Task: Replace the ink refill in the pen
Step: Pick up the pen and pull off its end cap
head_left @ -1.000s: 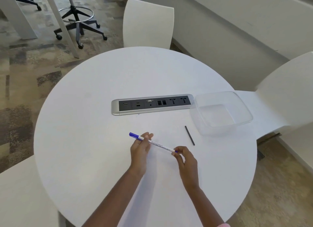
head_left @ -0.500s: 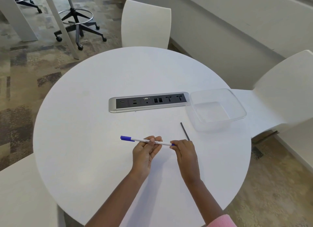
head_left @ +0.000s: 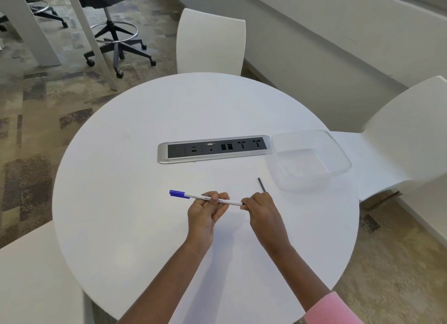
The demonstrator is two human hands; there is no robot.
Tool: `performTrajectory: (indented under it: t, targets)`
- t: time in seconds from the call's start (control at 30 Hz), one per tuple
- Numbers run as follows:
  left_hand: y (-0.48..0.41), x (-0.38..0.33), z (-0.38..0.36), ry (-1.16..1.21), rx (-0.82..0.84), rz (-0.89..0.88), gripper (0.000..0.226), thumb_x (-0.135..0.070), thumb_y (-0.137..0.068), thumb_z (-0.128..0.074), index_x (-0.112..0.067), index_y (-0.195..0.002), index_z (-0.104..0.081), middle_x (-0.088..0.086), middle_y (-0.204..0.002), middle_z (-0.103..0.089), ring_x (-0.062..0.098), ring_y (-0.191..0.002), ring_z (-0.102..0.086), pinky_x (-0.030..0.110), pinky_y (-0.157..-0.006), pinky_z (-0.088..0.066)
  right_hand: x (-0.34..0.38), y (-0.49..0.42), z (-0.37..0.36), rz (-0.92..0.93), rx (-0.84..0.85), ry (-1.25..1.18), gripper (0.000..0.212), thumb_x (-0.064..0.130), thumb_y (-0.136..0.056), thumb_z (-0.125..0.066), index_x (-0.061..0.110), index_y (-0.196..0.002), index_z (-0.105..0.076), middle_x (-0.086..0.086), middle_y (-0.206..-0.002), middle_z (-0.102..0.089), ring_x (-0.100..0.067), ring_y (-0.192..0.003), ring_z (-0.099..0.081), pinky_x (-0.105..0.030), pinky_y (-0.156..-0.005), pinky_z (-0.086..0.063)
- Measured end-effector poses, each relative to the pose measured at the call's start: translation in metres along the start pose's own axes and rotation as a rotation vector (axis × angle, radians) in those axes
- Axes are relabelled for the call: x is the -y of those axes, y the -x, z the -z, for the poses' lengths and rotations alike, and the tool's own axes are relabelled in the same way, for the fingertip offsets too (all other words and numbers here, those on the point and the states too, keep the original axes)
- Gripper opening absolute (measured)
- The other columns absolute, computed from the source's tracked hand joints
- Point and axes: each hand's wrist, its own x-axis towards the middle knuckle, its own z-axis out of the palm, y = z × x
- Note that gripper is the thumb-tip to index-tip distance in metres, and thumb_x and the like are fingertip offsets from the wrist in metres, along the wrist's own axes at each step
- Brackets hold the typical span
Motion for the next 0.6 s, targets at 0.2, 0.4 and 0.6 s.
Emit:
performTrajectory:
  t: [0.2, 0.4, 0.6]
  targets:
    - [-0.004, -0.002, -0.003, -0.129, 0.064, -0.056, 0.016, -0.001, -0.089, -0.048, -0.007, -0.077, -0.056, 0.0, -0.062, -0.073, 0.012, -0.068, -0.071, 0.02, -0.06, -0.057, -0.004, -0.003, -0.002, -0.162, 0.133, -0.155, 0.012, -0.002, -0.084, -0.056, -0.004, -0.081, -0.067, -0.021, -0.07, -0.06, -0.031, -0.075, -0.051, -0.026, -0.06, -0.034]
    - [-0.008, -0.001, -0.001, -0.237, 0.117, -0.071, 0.018, 0.0, -0.089, -0.048, -0.008, -0.075, -0.057, 0.0, -0.062, -0.072, 0.014, -0.07, -0.07, 0.022, -0.063, -0.058, -0.012, -0.005, 0.003, -0.287, 0.322, -0.295, 0.021, -0.003, -0.086, -0.046, -0.001, -0.081, -0.067, -0.02, -0.079, -0.063, -0.02, -0.079, -0.043, -0.027, -0.066, -0.03]
    - [-0.01, -0.002, 0.0, -0.302, 0.199, -0.081, 0.024, 0.005, -0.088, -0.047, -0.01, -0.071, -0.056, -0.003, -0.062, -0.07, 0.014, -0.073, -0.07, 0.021, -0.061, -0.056, -0.017, -0.016, 0.015, -0.52, 0.519, -0.558, 0.028, -0.003, -0.082, -0.049, 0.012, -0.062, -0.063, 0.003, -0.057, -0.051, -0.014, -0.061, -0.044, -0.023, -0.059, -0.034]
